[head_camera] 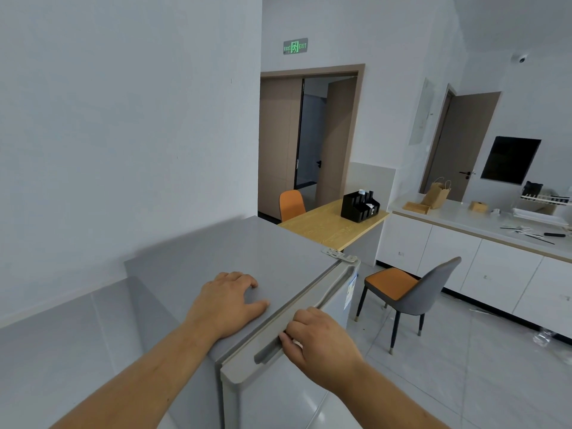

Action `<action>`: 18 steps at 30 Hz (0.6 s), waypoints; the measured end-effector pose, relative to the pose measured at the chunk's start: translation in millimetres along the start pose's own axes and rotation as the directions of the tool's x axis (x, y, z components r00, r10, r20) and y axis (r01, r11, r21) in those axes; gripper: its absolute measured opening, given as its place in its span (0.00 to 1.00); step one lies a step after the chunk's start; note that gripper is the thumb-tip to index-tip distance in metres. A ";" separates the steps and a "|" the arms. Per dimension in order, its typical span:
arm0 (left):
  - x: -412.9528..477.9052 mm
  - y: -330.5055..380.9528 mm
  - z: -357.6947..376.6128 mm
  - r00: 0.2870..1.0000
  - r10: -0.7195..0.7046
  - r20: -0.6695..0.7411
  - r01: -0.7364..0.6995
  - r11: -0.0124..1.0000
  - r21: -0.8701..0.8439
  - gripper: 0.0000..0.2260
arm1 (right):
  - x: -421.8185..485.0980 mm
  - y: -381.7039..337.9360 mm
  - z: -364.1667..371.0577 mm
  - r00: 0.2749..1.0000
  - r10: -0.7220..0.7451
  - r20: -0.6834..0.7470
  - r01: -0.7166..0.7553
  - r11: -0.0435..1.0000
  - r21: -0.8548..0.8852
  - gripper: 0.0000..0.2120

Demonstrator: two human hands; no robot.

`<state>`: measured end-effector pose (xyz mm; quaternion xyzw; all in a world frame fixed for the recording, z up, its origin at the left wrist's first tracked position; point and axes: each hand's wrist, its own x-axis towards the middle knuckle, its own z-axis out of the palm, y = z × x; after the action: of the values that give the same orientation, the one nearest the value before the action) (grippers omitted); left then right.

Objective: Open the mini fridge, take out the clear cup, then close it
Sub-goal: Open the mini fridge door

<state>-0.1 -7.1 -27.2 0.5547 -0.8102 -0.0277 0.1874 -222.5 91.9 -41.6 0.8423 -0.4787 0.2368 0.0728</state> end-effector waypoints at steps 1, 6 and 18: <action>-0.3 0.1 -0.5 1.000 0.000 0.003 0.000 1.000 -0.002 0.29 | -0.5 -1.0 -0.7 1.000 0.003 0.001 -0.003 1.000 0.004 0.19; 0.8 0.3 -0.8 1.000 -0.004 0.012 0.005 1.000 -0.011 0.29 | -14.6 6.9 -9.6 0.997 0.005 -0.080 -0.004 1.000 0.023 0.17; 5.3 21.2 5.6 0.999 0.002 0.050 -0.003 1.000 0.024 0.26 | 18.4 -19.0 -34.9 0.798 0.574 0.182 -0.558 0.819 -0.136 0.22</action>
<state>-22.4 -4.7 -25.6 0.5551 -0.8156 -0.0316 0.1605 -210.1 100.0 -0.4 0.6779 -0.7219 0.1370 -0.0218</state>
